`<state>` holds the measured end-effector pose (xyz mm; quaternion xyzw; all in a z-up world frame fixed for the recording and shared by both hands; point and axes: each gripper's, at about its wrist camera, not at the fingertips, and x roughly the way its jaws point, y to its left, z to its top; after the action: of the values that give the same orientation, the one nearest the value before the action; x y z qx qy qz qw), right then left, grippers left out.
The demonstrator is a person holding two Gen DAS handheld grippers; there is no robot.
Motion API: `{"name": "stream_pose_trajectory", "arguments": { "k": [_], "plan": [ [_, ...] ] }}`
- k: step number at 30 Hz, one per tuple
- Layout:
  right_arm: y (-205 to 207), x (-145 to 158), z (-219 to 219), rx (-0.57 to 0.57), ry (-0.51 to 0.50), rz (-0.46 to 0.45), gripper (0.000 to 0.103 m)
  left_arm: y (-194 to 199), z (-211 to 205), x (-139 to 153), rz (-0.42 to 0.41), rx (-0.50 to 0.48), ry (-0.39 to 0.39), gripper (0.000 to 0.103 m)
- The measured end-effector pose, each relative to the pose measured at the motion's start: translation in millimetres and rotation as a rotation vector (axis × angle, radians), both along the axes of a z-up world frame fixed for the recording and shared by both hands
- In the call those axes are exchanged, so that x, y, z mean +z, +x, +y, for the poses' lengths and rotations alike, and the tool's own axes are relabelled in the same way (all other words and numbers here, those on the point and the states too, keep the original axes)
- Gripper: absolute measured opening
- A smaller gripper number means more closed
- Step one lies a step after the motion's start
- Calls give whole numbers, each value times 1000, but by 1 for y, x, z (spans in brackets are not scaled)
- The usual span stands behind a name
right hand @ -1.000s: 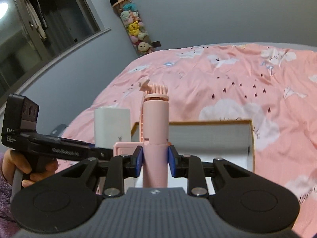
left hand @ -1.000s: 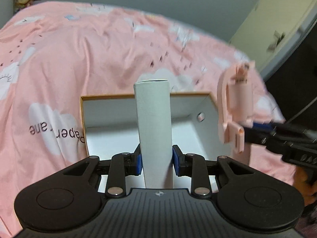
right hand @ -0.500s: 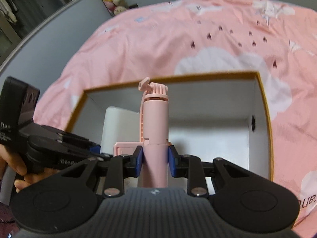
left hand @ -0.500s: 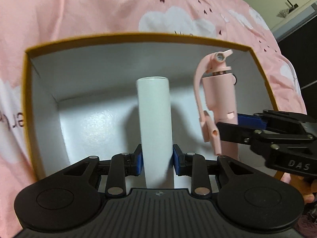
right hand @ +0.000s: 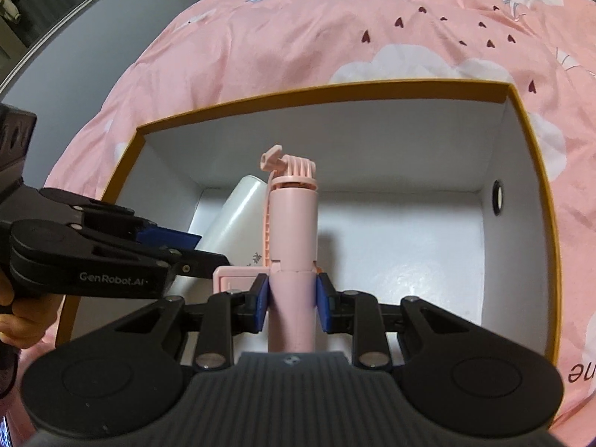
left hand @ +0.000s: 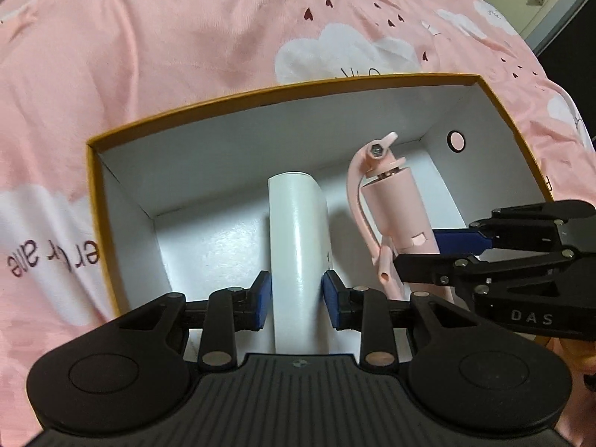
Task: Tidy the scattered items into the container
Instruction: 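Carry both items over the shoebox while the left gripper releases the white tube inside, then lower the pink selfie stick into the shoebox and open the right gripper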
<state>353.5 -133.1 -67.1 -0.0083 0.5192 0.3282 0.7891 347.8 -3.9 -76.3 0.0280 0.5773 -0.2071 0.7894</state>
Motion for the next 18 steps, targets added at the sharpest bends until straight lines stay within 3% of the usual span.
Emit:
{"name": "stream_pose_trajectory", "arguments": {
  "k": [4,9,18],
  "plan": [
    [0,0,6,8,-16,9,30,-3,5,7,-38,13,16,35],
    [1,-3,15,17,-61,23,30,-3,-3,12,-91,-1,92,28],
    [5,-6,25,-5,-26,88,30,-13,29,43,-193,84,-14,28]
  ]
}}
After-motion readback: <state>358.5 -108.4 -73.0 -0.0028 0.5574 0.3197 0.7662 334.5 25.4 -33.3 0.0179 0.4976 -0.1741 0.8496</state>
